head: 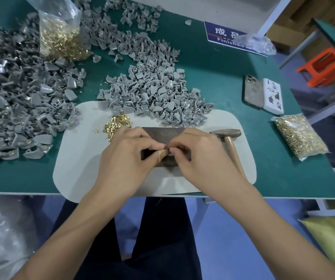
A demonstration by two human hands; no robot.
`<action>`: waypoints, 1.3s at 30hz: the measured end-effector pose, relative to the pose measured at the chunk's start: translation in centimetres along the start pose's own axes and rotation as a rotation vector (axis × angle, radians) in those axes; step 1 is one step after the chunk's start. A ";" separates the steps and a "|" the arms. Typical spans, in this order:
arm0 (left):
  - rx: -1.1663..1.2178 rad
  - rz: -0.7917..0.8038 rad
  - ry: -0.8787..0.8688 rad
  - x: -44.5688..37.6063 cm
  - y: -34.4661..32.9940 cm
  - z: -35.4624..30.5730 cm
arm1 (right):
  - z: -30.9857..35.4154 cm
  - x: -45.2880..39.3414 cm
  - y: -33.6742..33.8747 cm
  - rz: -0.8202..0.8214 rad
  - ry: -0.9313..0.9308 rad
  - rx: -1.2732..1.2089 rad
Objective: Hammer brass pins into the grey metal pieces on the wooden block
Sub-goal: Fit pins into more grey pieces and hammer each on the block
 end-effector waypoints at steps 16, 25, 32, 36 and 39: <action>-0.165 0.009 -0.060 0.2 0.3 -1.4 | -10.4 6.1 0.1 -0.304 -0.609 -0.108; -0.234 0.016 -0.062 0.3 0.0 -1.9 | -14.0 9.0 -1.3 0.033 -0.700 0.175; -0.337 0.093 -0.133 -0.5 0.2 -3.0 | -6.9 8.1 2.4 -0.074 -0.318 -0.335; -0.370 0.130 -0.167 -0.8 0.2 -3.5 | -4.5 8.0 1.6 0.072 -0.280 -0.197; -0.379 0.129 -0.173 -0.6 0.1 -3.5 | -4.0 7.6 2.7 -0.003 -0.308 -0.112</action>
Point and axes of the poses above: each hand's wrist, its own x-axis away from the middle knuckle, its own y-axis out of the back of the hand, z = x × y, the point moved 6 cm from there along -x, towards the middle knuckle, and after that the axes turned 14 degrees about x, right-handed, at the moved point
